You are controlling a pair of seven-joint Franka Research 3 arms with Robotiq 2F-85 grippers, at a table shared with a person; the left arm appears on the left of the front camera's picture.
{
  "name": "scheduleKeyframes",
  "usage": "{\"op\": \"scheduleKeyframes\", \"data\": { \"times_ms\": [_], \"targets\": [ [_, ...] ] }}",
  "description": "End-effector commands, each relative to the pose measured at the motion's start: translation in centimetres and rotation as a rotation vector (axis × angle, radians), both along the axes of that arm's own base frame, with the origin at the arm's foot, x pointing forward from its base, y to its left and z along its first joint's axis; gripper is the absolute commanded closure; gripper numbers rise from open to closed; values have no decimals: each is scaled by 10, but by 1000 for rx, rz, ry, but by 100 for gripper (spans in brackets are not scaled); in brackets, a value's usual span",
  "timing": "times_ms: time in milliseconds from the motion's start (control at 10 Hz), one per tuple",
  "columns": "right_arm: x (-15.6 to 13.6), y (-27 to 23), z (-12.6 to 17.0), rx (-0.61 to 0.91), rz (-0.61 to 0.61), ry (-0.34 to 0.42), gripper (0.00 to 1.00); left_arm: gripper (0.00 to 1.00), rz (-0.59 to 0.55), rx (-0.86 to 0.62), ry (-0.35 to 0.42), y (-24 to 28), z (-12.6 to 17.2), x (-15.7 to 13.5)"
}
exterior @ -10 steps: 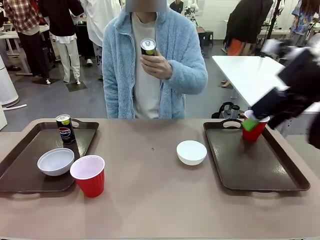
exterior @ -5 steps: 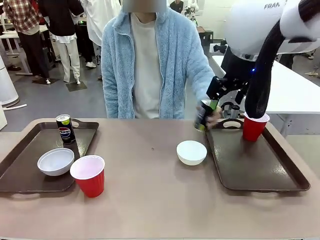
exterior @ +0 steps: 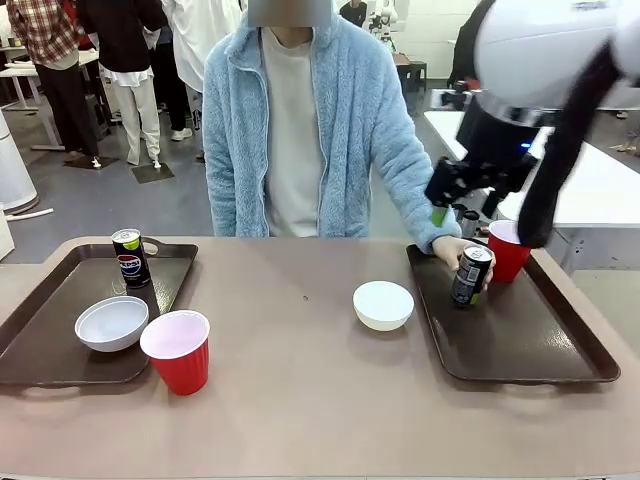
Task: Prepare tableware on both trays.
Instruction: Pick up a Picnic Bowl from the table and place it on a Handle tray.
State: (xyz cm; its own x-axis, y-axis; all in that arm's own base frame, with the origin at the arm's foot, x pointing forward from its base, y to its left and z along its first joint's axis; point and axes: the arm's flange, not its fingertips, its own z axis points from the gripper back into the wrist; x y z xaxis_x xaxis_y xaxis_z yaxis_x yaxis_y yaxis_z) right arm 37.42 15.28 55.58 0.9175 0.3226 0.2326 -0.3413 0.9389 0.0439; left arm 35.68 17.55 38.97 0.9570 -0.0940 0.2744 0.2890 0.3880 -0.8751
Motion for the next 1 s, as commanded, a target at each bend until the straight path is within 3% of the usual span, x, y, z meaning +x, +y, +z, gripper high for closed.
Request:
{"op": "scheduleKeyframes", "data": {
  "times_ms": [0, 100, 900],
  "targets": [
    [-27, -35, -5, 71, -20, 7, 0, 6, 18, 1, 12, 0, 4, 0],
    [0, 0, 0, 0, 0, 0, 0, 6, 18, 1, 12, 0, 4, 0],
    [0, 0, 0, 0, 0, 0, 0, 6, 18, 1, 12, 0, 4, 0]
  ]
}}
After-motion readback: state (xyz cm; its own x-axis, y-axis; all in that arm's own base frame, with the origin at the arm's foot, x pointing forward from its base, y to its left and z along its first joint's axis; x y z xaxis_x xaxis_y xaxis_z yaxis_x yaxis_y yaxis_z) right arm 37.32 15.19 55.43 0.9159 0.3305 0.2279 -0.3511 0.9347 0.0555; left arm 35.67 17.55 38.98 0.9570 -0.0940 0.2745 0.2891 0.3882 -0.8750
